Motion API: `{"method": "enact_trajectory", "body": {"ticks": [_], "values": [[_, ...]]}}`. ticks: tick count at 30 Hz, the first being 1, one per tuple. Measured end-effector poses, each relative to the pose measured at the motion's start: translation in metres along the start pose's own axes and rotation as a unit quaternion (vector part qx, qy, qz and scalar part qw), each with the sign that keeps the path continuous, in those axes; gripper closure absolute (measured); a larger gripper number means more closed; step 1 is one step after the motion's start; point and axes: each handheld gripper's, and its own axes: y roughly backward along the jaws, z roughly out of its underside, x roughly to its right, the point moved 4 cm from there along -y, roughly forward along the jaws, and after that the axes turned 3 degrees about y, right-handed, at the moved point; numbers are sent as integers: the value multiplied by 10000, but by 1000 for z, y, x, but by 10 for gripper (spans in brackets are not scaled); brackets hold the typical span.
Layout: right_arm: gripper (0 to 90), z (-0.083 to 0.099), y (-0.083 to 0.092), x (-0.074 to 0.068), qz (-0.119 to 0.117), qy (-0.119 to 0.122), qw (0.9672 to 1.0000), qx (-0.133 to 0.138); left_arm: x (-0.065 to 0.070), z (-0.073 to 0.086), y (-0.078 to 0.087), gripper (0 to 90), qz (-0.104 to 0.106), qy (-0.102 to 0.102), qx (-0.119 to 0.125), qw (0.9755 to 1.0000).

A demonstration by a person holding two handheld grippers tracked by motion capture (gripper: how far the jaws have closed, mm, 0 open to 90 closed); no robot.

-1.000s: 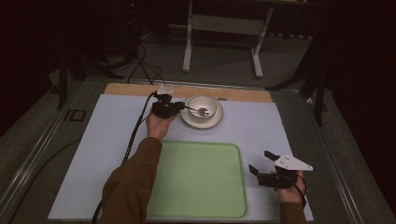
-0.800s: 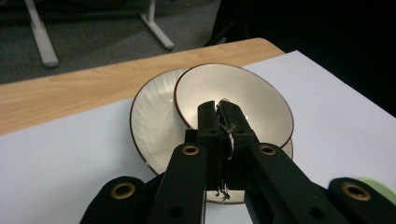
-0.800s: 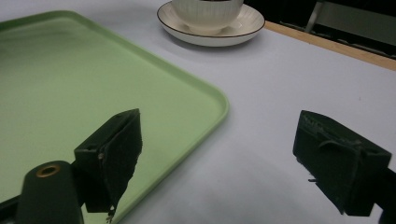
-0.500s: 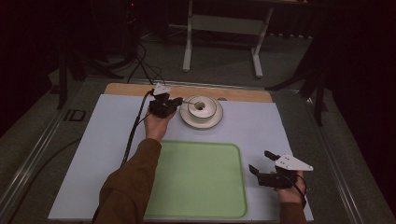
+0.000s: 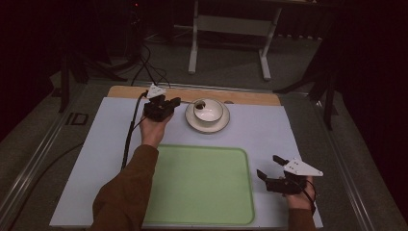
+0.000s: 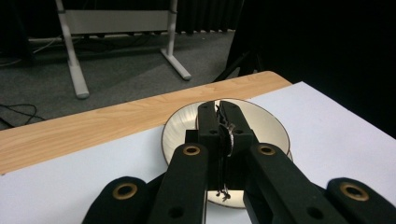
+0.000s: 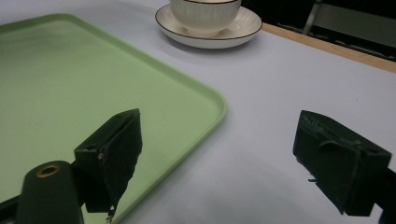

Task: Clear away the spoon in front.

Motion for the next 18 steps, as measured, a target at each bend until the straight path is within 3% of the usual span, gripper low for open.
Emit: {"method": "enact_trajectory", "body": {"ticks": [5,18], "values": [[152,0,0,0,2,10,10000,-10,-4,-3,17,891,-27,-20,155,9999],[152,0,-1,-1,-12,41,10000,-35,-15,1,53,891,-202,-80,286,9994]]}}
